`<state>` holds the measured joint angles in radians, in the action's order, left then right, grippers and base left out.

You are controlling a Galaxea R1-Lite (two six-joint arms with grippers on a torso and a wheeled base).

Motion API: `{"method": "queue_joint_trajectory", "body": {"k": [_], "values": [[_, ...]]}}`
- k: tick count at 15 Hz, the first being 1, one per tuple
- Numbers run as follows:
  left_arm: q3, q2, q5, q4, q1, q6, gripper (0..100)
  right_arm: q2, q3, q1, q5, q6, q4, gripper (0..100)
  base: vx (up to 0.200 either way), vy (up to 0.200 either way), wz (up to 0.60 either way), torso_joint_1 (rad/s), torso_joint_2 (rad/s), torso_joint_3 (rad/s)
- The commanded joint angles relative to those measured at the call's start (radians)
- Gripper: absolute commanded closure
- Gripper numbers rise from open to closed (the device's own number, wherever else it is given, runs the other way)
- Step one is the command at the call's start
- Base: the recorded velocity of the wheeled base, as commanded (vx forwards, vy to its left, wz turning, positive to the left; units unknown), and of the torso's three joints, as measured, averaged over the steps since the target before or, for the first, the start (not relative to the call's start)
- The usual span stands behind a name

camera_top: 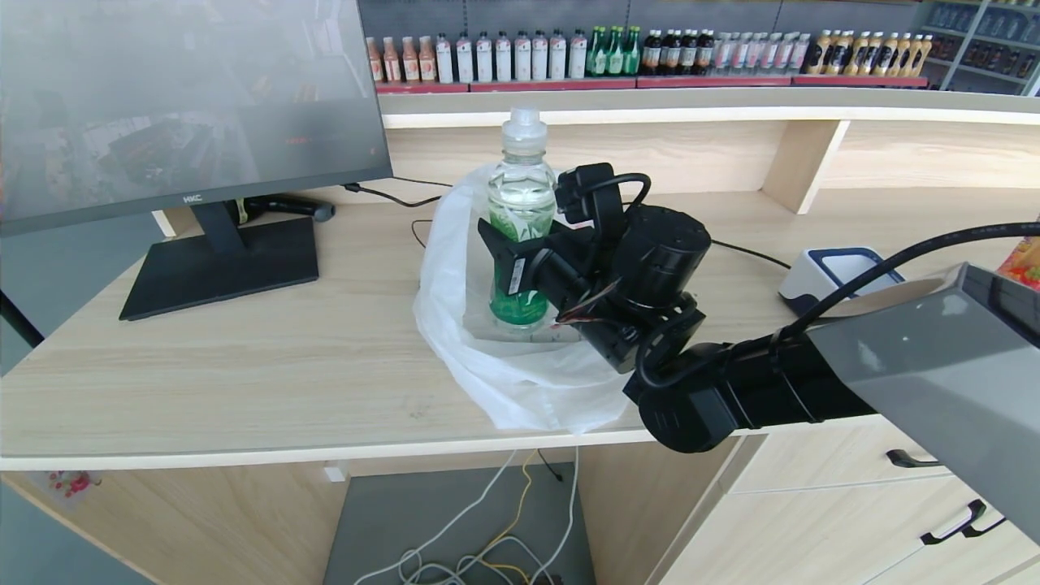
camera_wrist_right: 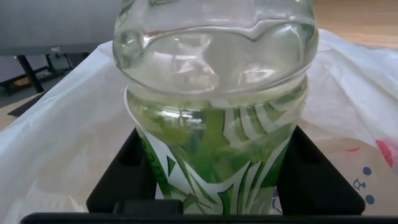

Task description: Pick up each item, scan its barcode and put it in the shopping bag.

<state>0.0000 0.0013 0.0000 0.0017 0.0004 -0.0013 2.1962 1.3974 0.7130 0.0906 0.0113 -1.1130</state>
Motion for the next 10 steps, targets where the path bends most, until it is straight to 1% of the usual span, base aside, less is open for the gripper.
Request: {"method": "queue_joint_trajectory", "body": {"k": [1, 4, 5, 8, 10], "values": [[0.000, 0.000, 0.000, 0.000, 0.001, 0.000, 0, -0.001, 0.000, 0.000, 0.000, 0.001, -0.001, 100, 0.000, 0.000, 0.00, 0.000, 0.00, 0.000], [0.000, 0.000, 0.000, 0.000, 0.001, 0.000, 0, -0.009, 0.000, 0.000, 0.000, 0.001, 0.001, 100, 0.000, 0.000, 0.00, 0.000, 0.00, 0.000], [0.000, 0.000, 0.000, 0.000, 0.001, 0.000, 0, -0.010, 0.000, 0.002, 0.000, 0.001, 0.001, 0, 0.000, 0.000, 0.00, 0.000, 0.00, 0.000], [0.000, 0.000, 0.000, 0.000, 0.001, 0.000, 0, -0.026, -0.028, 0.016, 0.047, -0.020, -0.008, 0, 0.000, 0.000, 0.00, 0.000, 0.00, 0.000], [0.000, 0.000, 0.000, 0.000, 0.001, 0.000, 0, -0.038, -0.034, 0.029, 0.049, -0.022, -0.010, 0, 0.000, 0.000, 0.00, 0.000, 0.00, 0.000]]}}
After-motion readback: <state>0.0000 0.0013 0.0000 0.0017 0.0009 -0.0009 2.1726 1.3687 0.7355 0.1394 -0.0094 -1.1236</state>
